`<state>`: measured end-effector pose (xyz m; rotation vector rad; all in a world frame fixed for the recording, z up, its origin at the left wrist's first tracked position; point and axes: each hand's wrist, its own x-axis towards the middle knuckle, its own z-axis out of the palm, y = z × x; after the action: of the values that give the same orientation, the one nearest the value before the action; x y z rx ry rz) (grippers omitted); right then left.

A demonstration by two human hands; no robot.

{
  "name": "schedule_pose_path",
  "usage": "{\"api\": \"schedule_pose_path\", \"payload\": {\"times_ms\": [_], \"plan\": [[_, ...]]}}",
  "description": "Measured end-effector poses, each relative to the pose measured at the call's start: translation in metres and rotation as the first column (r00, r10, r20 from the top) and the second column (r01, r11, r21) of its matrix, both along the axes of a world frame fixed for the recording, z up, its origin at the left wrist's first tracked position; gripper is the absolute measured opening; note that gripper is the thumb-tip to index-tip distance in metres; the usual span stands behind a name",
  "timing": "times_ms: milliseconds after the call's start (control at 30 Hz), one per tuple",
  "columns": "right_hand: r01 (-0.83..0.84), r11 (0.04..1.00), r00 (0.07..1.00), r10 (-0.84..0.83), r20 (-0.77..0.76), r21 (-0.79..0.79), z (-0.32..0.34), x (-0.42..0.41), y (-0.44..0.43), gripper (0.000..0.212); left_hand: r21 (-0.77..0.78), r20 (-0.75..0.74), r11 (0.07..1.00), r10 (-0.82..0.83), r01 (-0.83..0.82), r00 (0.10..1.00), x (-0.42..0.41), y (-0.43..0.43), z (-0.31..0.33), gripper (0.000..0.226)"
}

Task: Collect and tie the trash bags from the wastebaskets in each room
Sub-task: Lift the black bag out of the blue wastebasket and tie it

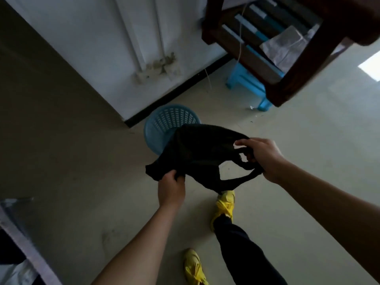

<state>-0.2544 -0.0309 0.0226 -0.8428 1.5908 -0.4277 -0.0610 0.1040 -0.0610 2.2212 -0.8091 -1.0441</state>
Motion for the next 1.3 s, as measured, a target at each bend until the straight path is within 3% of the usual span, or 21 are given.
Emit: {"api": "schedule_pose_path", "payload": {"times_ms": [167,400,567,667,800,867,1000,1067,1133,1300], "plan": [[0.119,0.987,0.992,-0.114,0.053,-0.11,0.012,-0.036,0.027,0.016,-0.035,-0.022,0.997,-0.076,0.075,0.997,-0.041,0.03,-0.017,0.039],[0.177,0.976,0.984,-0.172,0.052,-0.126,-0.013,-0.1,0.042,0.013,-0.037,0.048,0.974,-0.223,0.225,0.974,-0.101,0.039,-0.047,0.02],[0.218,0.976,0.973,-0.218,0.077,0.008,-0.104,-0.165,0.048,0.022,0.079,0.102,0.954,-0.297,0.29,0.95,-0.152,0.032,-0.136,0.034],[0.256,0.961,0.953,-0.268,0.138,0.1,-0.167,-0.203,0.052,0.02,0.148,0.105,0.925,-0.366,0.35,0.925,-0.181,0.028,-0.199,0.03],[0.255,0.965,0.95,-0.262,0.168,0.061,-0.245,-0.242,0.049,0.004,0.183,0.106,0.883,-0.455,0.433,0.884,-0.201,0.02,-0.273,0.027],[0.265,0.964,0.942,-0.262,0.21,0.014,-0.269,-0.254,0.045,0.003,0.104,0.004,0.863,-0.497,0.494,0.868,-0.202,0.014,-0.294,0.014],[0.311,0.948,0.906,-0.272,0.323,-0.074,-0.297,-0.261,0.03,0.008,-0.075,-0.216,0.732,-0.675,0.677,0.705,-0.206,-0.01,-0.304,0.075],[0.322,0.94,0.887,-0.258,0.384,-0.113,-0.307,-0.262,0.02,0.009,-0.077,-0.246,0.742,-0.662,0.666,0.708,-0.209,-0.022,-0.308,0.066],[0.336,0.929,0.879,-0.25,0.405,-0.157,-0.32,-0.268,0.012,0.015,-0.132,-0.198,0.801,-0.598,0.584,0.776,-0.208,-0.032,-0.318,0.041],[0.369,0.89,0.87,-0.229,0.437,-0.268,-0.35,-0.294,0.005,0.053,-0.278,-0.356,0.947,-0.255,0.159,0.899,-0.201,-0.054,-0.351,0.016]]}}
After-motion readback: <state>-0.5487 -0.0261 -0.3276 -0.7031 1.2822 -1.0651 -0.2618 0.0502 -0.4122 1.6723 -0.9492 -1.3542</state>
